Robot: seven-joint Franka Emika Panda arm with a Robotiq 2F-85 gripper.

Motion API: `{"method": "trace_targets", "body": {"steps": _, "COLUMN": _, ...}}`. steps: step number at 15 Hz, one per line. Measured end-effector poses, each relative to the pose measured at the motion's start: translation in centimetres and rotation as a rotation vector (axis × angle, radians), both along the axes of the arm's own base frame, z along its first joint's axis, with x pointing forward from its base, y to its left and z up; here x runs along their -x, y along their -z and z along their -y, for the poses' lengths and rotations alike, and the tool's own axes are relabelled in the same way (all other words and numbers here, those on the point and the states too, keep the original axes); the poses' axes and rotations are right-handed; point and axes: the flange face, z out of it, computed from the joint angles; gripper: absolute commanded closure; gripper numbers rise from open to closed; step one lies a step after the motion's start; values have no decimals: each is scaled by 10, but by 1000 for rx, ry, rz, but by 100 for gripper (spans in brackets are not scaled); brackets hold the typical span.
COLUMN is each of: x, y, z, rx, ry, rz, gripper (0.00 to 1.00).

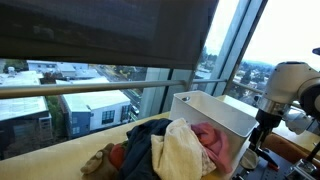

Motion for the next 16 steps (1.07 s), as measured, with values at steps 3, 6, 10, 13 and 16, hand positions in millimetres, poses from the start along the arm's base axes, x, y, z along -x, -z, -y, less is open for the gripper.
{"method": "trace_targets", "body": {"steps": 3, "x": 1, "y": -1, "z": 1, "rx": 2, "ry": 4, "rz": -7, "gripper": 0}}
{"method": "trace_targets", "body": {"steps": 6, "x": 1, "y": -1, "z": -1, "rx": 2, "ry": 3, "rz": -6, "gripper": 0}}
{"method": "trace_targets", "body": {"steps": 10, "x": 1, "y": -1, "z": -9, "rx": 1, "ry": 2, "rz": -4, "gripper": 0}}
{"method": "trace_targets", "body": {"steps": 13, "x": 2, "y": 0, "z": -13, "rx": 1, "ry": 13, "rz": -5, "gripper": 0}}
{"method": "trace_targets", "body": {"steps": 16, "x": 3, "y": 3, "z": -14, "rx": 0, "ry": 34, "rz": -10, "gripper": 0}}
